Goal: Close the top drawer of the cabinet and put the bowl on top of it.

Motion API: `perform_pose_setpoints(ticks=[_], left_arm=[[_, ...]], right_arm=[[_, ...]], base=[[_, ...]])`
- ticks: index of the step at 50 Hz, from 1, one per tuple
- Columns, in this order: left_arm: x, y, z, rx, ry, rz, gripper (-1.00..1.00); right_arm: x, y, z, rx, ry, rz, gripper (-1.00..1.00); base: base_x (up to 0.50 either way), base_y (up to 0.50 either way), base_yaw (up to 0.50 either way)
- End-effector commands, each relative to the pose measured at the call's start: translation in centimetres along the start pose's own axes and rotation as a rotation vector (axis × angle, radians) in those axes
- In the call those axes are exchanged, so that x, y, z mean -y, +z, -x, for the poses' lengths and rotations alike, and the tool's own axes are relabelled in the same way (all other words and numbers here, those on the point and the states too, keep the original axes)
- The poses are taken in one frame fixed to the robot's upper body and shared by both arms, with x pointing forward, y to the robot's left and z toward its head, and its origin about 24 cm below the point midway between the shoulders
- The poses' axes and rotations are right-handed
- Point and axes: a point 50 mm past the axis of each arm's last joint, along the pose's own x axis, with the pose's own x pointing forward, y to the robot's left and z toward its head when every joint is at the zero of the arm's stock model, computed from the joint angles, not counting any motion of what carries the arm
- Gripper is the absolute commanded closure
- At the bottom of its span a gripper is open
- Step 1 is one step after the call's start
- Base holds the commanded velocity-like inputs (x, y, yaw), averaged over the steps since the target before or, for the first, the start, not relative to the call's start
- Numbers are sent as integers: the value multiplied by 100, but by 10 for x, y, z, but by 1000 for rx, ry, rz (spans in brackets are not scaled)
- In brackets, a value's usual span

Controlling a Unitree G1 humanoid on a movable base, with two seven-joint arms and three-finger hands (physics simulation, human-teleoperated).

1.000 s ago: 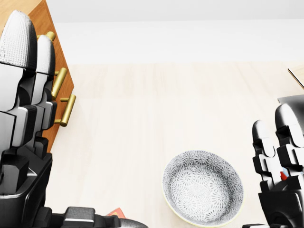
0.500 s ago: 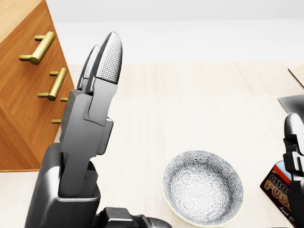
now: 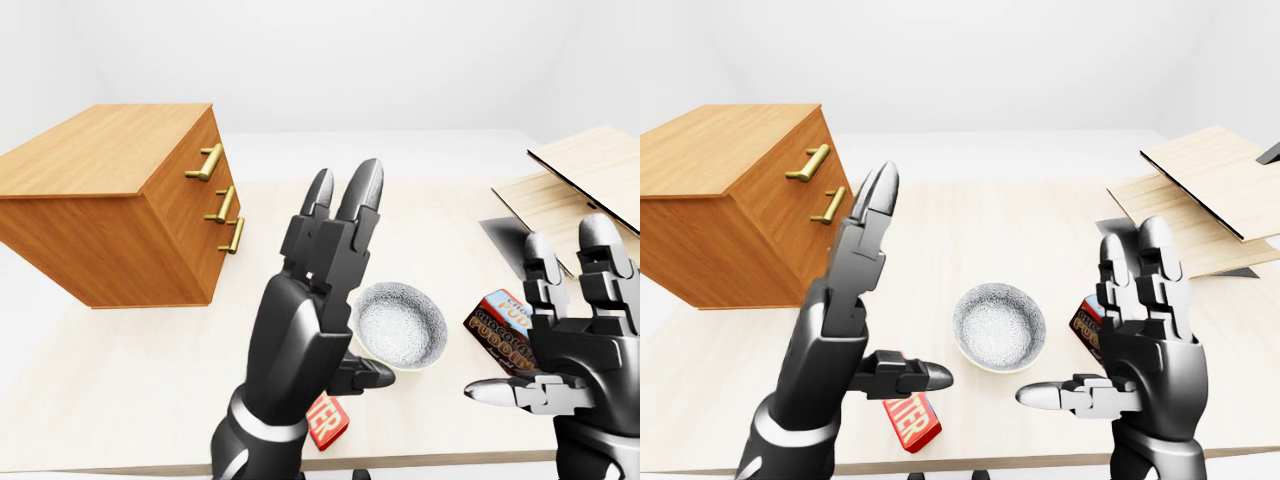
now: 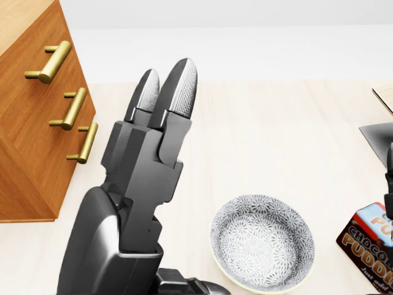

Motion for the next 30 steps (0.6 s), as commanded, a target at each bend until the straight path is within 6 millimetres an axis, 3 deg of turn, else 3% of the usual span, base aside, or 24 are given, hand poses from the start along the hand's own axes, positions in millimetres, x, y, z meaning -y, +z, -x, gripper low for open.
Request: perform_pose_setpoints(ticks=[1,29,30], left_arm=[[20,4,-2,1,-82,-107,-100],[19,3,-2,-16,-81,-107,-100],[38,13,2,6,-171,-147,-100]], right_arm=[[5,7,-1,39,-18,6,-100],[5,7,-1,43,-18,8,-100],[8,9,-2,54,-29,10,-100]], base=[[0,0,0],[0,0,0],[0,0,0]])
